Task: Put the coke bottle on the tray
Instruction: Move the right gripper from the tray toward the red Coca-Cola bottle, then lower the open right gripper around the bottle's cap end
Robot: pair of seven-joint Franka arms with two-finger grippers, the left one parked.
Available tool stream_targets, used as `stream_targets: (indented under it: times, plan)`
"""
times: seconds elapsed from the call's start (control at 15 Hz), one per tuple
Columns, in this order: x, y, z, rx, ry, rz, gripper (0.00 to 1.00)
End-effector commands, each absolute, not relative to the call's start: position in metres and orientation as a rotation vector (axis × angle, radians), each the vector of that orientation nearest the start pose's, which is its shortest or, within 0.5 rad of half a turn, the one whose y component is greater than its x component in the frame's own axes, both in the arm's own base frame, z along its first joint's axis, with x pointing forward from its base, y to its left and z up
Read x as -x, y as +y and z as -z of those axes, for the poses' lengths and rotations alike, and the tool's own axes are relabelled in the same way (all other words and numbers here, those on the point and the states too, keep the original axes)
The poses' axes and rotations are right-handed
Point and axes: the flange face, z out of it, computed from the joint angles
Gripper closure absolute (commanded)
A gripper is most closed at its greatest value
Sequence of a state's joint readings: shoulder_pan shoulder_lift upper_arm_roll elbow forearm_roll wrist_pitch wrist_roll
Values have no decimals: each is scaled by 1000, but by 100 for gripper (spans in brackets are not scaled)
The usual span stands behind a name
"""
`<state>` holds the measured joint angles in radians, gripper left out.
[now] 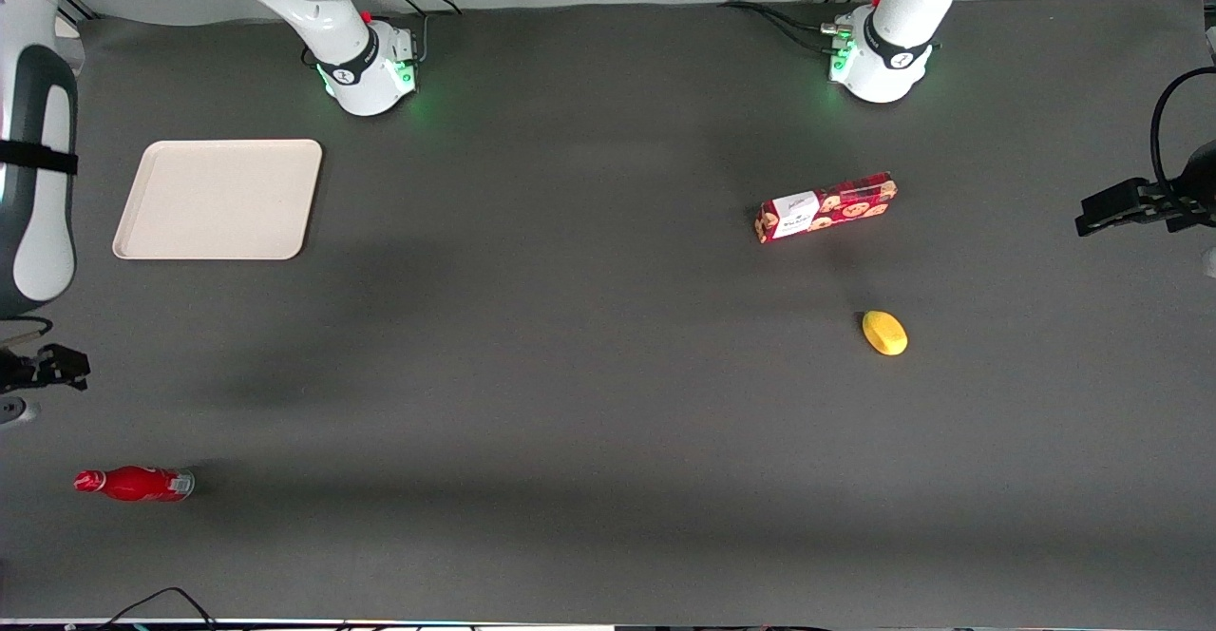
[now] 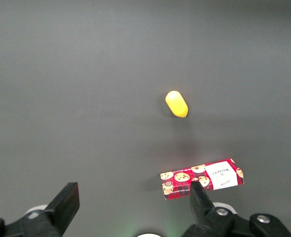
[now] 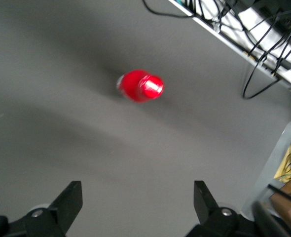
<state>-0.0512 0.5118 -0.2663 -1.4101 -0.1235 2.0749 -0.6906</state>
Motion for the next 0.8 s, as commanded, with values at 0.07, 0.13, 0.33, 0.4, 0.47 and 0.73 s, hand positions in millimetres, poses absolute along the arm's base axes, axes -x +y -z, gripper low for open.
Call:
stream_targets:
  times: [0.07,0.13,0.33,0.4,0.47,0.73]
  plan:
    - [-726,-213,-407,3358,-863,143,0]
    - [-729,-215,-397,3340,-876,181,0]
    - [-738,-214,-372,3304,-837,253,0]
    - [-741,-211,-369,3301,-838,270,0]
    - [-742,-211,-364,3290,-823,279,0]
    - [-753,-205,-354,3224,-776,338,0]
